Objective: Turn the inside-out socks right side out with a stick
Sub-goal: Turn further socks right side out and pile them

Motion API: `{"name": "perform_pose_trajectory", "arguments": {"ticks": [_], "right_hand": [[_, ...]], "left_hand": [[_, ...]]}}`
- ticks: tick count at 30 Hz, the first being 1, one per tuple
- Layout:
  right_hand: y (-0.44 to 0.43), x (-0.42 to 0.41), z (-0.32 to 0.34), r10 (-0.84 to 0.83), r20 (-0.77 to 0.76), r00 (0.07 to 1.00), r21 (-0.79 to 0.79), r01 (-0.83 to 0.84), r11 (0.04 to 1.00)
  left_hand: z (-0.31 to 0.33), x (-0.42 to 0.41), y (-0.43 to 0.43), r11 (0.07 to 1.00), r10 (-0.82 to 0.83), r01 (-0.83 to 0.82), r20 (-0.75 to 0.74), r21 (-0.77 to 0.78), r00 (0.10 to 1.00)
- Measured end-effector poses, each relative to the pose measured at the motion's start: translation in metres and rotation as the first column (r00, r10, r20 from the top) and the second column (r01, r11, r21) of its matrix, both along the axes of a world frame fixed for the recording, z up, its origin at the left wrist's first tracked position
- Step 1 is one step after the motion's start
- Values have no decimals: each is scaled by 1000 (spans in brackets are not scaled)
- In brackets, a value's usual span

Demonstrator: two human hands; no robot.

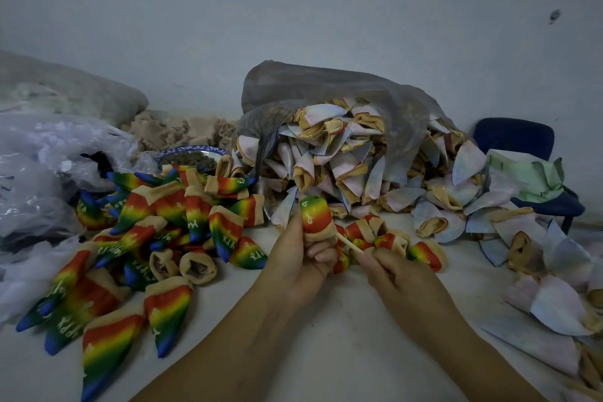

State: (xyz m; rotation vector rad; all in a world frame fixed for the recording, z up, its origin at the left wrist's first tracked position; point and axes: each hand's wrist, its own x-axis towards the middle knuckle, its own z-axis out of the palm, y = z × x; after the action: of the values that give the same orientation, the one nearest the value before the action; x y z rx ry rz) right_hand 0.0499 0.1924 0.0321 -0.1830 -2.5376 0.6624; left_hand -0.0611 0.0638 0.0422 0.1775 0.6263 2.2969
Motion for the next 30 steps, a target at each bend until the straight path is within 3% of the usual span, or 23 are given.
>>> {"name": "perform_pose_trajectory", "arguments": {"ticks": [9, 14, 18, 22, 28, 30], "right_hand": [[-12, -4, -4, 46, -56, 997, -69, -50, 996], [-39, -9, -3, 20, -55, 998, -373, -39, 927], [-41, -12, -5, -21, -33, 999, -478, 3, 878], [-28, -10, -3, -26, -1, 1000, -328, 24, 945], [2, -2, -4, -9, 7, 1000, 34, 9, 999], [7, -1, -3, -25, 1, 1000, 120, 25, 992]], "left_hand": [[4, 11, 5, 979, 61, -82, -121, -184, 991], [8, 11, 14, 931, 209, -245, -154, -272, 966], [3, 6, 22, 841, 271, -339, -213, -422, 939], [-8, 4, 19, 849, 236, -303, -202, -434, 951], [-8, 0, 10, 980, 119, -116, 14, -161, 993], [-6, -1, 9, 981, 120, -112, 37, -161, 992]]}}
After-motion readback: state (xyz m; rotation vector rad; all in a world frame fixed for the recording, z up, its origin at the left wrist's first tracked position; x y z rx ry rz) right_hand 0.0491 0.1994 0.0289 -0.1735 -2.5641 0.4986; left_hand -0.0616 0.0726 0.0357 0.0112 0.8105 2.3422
